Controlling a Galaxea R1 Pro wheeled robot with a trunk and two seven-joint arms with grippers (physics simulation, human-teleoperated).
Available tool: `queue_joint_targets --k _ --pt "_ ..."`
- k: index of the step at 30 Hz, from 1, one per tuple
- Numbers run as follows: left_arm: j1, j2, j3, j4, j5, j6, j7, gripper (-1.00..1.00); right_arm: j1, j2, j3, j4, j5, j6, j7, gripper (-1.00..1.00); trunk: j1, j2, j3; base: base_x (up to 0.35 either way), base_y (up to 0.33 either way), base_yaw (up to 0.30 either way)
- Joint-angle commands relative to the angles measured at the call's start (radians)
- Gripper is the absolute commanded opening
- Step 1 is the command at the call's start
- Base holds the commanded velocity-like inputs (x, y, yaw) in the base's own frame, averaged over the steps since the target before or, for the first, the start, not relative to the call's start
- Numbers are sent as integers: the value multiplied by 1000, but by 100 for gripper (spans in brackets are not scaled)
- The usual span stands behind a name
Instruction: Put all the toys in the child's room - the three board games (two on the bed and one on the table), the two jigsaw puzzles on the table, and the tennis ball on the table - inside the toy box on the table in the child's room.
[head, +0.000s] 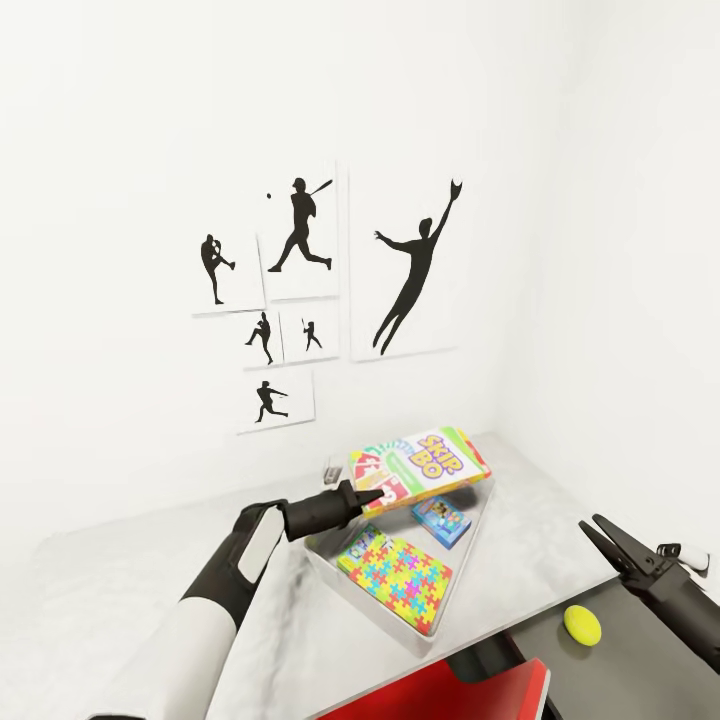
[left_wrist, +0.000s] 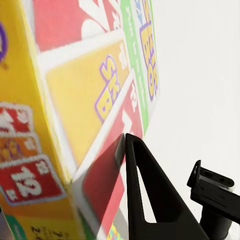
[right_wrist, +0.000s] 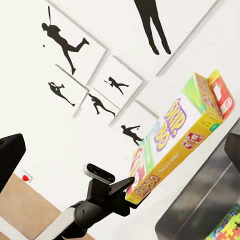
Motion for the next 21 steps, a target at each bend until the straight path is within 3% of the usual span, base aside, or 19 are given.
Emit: queue_joint_targets --k 1,21 --pt "1 0 1 0 4 4 -1 -100 -1 0 -1 0 -4 6 0 100 1 -2 -2 0 0 0" --pt "5 0 0 0 14 3 -1 -100 -1 3 1 0 -3 4 -1 100 1 -2 -2 -43 0 0"
